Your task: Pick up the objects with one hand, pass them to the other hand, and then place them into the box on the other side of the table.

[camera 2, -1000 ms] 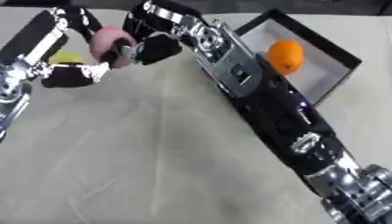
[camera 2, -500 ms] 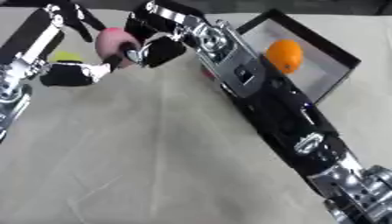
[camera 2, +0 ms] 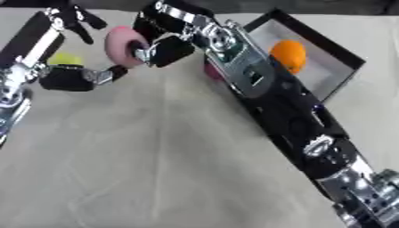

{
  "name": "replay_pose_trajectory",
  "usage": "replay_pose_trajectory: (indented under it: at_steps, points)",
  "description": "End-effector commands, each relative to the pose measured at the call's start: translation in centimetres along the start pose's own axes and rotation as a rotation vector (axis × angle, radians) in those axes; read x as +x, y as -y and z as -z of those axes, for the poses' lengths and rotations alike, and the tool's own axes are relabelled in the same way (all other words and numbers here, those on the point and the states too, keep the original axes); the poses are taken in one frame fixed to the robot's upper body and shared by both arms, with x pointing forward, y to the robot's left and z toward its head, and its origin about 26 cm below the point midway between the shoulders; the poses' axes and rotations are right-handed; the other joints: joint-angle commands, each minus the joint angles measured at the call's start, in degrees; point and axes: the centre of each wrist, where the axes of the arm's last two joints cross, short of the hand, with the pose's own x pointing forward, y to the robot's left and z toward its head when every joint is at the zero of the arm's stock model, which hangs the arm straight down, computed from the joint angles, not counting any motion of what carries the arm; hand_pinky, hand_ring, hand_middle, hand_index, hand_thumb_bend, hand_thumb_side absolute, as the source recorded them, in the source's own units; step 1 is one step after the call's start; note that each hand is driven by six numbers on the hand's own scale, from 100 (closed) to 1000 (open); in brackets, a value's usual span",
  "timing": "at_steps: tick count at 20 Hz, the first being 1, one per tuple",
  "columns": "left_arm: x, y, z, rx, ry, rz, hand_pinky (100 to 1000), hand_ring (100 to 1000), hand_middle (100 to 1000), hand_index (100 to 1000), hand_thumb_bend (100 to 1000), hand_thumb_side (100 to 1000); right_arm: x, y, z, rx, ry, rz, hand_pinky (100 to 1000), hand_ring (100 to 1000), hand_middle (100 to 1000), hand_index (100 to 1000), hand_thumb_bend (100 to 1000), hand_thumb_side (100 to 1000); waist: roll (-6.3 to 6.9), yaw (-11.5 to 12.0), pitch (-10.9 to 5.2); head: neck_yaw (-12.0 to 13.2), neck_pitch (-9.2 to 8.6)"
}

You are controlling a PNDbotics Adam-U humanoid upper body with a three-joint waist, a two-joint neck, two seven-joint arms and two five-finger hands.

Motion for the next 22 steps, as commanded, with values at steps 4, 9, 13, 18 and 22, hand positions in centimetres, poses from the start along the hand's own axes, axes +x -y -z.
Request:
replay_pose_trajectory:
  at_steps: [4, 9, 13, 18, 22]
  points:
    - [-0.7, -1.3, -0.5, 0.021, -0.015, 0.045, 741, 569, 671, 772, 745, 462, 0.6, 1.8, -0.7, -0.048, 0.013, -0.036, 828, 599, 491, 479, 100, 100, -0.12, -0.31, -2.06, -0.41, -0.35]
    - [-1.4, -1.4, -1.0, 0.025, -0.05, 0.053, 741, 569, 669, 770, 733, 451, -0.1, 2.7, -1.5, -0.084, -0.008, -0.043, 829, 600, 492, 481, 100, 100, -0.06, -0.73, -2.21, -0.59, -0.33]
    - [-2.0, -1.3, -1.4, 0.026, -0.078, 0.052, 740, 567, 669, 767, 731, 448, -0.7, 3.8, -2.5, -0.129, -0.031, -0.035, 829, 600, 493, 482, 100, 100, -0.01, -1.05, -2.3, -0.74, -0.41]
    - [-2.4, -1.5, -1.8, 0.032, -0.1, 0.055, 740, 566, 668, 765, 728, 448, -1.8, 5.7, -4.5, -0.205, -0.072, -0.066, 830, 602, 493, 482, 100, 100, 0.0, -1.46, -2.38, -0.71, -0.35]
    - [-2.7, -1.8, -2.0, 0.046, -0.114, 0.057, 741, 566, 669, 766, 722, 448, -3.0, 7.4, -6.5, -0.265, -0.128, -0.098, 830, 603, 494, 483, 100, 100, 0.03, -1.75, -2.39, -0.36, -0.35]
